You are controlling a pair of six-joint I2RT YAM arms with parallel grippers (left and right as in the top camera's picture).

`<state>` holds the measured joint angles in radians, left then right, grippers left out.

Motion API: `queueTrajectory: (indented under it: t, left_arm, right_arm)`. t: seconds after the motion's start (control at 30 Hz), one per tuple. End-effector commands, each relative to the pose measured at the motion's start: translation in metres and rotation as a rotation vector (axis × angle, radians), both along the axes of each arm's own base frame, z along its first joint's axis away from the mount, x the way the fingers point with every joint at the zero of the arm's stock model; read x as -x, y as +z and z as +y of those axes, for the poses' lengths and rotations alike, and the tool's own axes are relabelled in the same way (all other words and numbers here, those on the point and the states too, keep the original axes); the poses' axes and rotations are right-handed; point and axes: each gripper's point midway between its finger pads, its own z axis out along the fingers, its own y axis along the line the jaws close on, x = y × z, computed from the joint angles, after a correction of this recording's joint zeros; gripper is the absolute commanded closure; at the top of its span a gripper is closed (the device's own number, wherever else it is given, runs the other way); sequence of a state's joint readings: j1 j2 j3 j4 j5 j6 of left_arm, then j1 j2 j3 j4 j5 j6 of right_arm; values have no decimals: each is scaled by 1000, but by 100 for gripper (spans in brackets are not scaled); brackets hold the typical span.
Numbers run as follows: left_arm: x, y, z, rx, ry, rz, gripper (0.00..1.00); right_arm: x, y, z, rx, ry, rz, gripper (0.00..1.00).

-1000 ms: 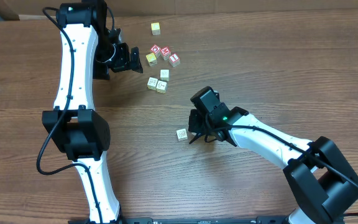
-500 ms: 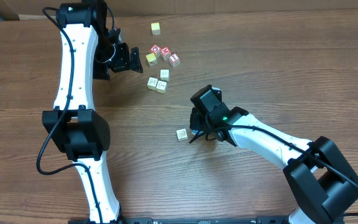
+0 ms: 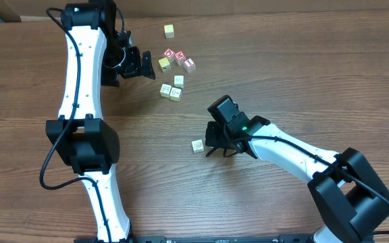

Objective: Flip 5 blocks

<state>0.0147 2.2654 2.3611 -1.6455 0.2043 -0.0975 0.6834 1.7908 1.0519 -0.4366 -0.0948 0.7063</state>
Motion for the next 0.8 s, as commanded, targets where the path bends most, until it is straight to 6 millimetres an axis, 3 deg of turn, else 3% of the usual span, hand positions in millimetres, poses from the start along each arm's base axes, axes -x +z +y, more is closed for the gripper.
queueTrajectory:
  t: [0.0, 0.27, 0.57, 0.77]
  left_arm:
    - [-3, 1, 3, -5, 12, -8, 0]
    - [-3, 1, 3, -5, 12, -8, 0]
    - [-3, 1, 3, -5, 12, -8, 0]
    - [-3, 1, 3, -5, 12, -8, 0]
  right_arm:
    - [7, -3, 3, -19, 17, 32, 96]
    - [0, 6, 9, -40, 18, 6, 96]
    - [-33, 80, 12, -116, 6, -131, 96]
    - [-60, 131, 16, -403, -153, -79, 96]
